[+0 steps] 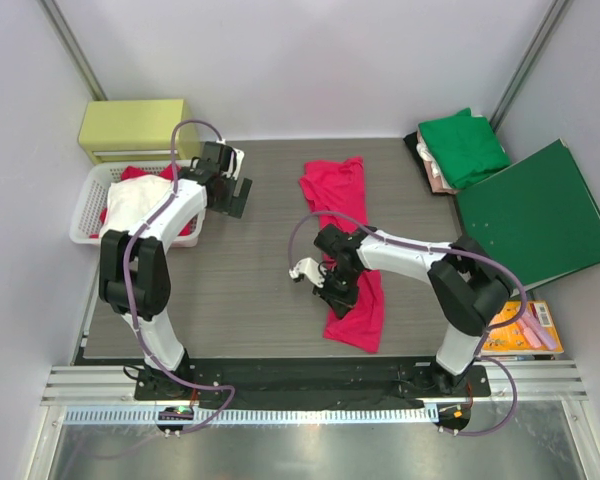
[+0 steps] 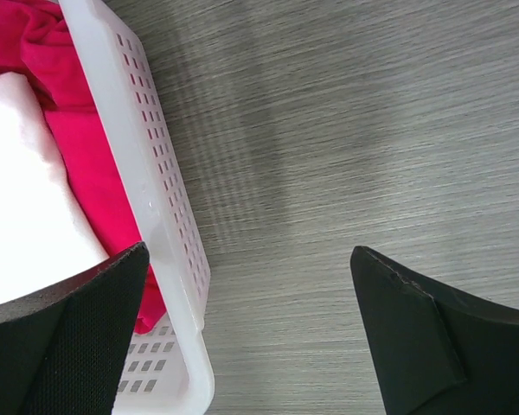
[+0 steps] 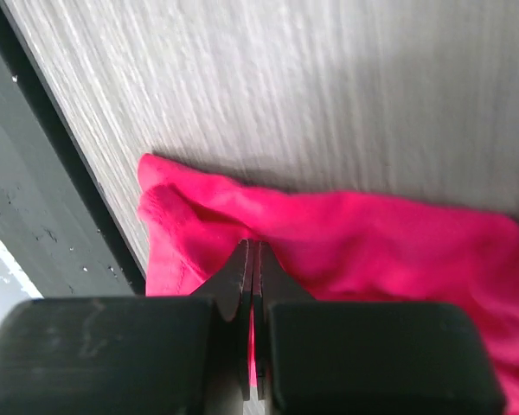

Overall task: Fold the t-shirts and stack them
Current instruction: Rotate the tshirt 90 degrees, then grab the bottom of the folded rectangular tshirt with right arm

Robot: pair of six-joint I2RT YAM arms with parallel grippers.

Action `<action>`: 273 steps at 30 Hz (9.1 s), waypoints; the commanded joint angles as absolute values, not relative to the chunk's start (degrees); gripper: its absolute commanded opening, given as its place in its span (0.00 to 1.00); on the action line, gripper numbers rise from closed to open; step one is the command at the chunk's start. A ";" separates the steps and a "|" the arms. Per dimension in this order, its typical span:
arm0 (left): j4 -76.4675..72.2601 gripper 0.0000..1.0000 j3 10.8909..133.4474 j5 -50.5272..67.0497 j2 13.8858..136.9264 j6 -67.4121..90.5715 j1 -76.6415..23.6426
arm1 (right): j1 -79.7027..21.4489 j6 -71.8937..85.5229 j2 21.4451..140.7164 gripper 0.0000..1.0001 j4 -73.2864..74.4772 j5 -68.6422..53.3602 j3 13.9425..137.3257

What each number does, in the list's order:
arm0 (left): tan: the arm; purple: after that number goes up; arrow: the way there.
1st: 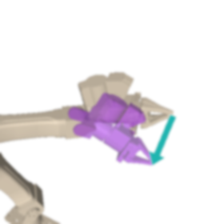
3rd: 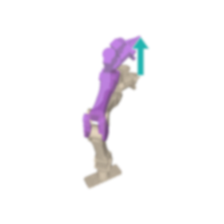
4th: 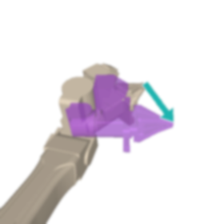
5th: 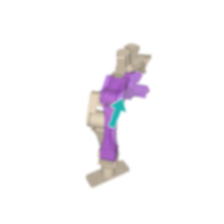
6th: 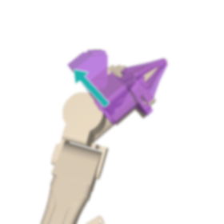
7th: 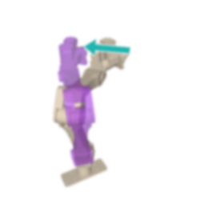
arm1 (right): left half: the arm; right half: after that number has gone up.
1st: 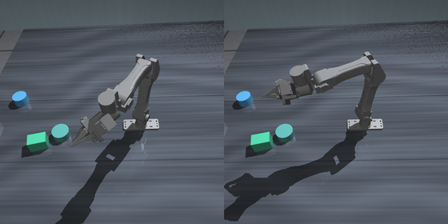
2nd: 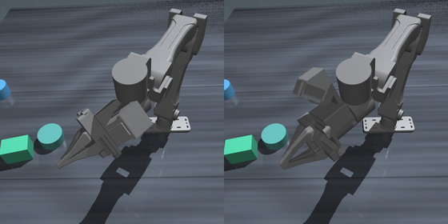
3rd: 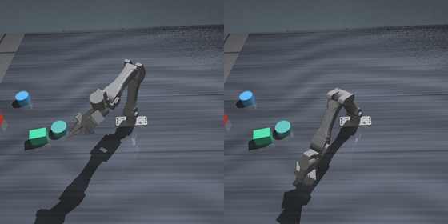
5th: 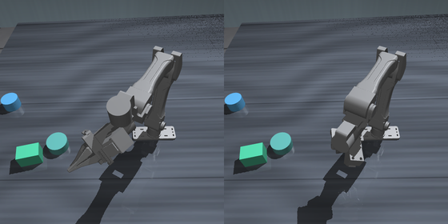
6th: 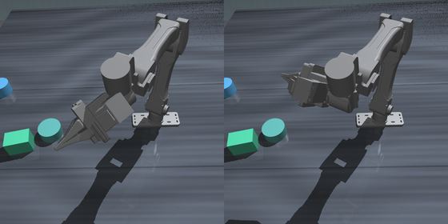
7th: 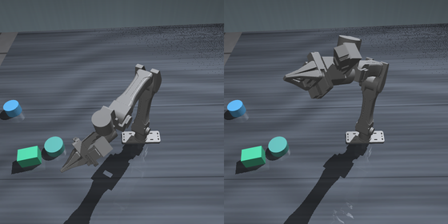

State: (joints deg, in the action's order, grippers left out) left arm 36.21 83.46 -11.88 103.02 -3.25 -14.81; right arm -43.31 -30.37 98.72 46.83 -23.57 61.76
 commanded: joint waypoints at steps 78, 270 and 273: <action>44.29 1.00 109.60 5.11 122.61 -6.24 -22.06 | -11.34 -10.46 135.43 0.52 22.32 -17.84 123.56; 20.51 1.00 65.48 59.76 103.09 19.75 -36.56 | -17.32 -12.66 72.93 0.86 51.95 -28.19 63.28; 21.69 1.00 65.39 55.32 103.97 19.26 -36.65 | -16.26 -12.22 76.99 0.83 50.37 -33.32 61.97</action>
